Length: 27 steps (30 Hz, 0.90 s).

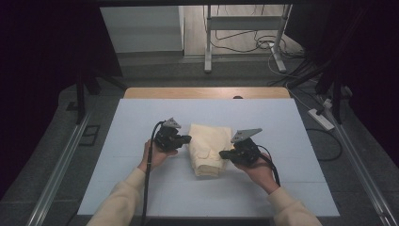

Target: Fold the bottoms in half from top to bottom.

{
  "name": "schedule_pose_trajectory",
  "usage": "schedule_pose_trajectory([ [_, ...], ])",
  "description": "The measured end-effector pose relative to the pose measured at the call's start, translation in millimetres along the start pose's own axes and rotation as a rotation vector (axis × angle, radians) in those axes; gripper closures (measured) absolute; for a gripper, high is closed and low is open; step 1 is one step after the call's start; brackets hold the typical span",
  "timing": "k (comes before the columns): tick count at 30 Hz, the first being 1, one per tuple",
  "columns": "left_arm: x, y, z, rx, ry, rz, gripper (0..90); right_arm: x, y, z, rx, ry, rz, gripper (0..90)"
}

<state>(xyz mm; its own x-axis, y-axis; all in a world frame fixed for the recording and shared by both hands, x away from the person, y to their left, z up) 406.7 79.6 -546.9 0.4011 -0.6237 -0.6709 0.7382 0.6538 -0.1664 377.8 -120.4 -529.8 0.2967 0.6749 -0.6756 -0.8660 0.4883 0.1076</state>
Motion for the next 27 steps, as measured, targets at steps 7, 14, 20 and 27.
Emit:
schedule_pose_trajectory([
  [7, -21.0, -4.3, -25.9, -0.003, -0.017, -0.01, 70.0, -19.0, -10.8, -16.8, 0.031, 0.006, -0.03, 81.6],
  [14, -36.5, -8.3, -50.9, -0.025, -0.004, 0.005, 49.3, -27.6, -14.9, -33.7, 0.056, 0.009, -0.071, 50.3],
  [20, -45.8, -11.9, -70.7, -0.037, 0.007, 0.01, 42.7, -32.6, -14.5, -49.8, 0.057, 0.001, -0.09, 40.6],
  [27, -59.8, -12.1, -89.5, -0.062, -0.003, 0.023, 39.6, -41.7, -15.8, -67.8, 0.066, -0.007, -0.11, 38.7],
])
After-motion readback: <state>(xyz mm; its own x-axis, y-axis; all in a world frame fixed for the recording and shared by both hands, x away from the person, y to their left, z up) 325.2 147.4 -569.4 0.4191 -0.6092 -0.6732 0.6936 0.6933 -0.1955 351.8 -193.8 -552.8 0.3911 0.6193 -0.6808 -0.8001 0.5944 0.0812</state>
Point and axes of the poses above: each handheld gripper's, and its own axes: x roughly forward along the jaws, z roughly out of its top, y roughly to its left, the point moved 8 cm from there along x, roughly forward along the jaws, and after that the axes turned 1 degree about x, right-handed, at the moved point
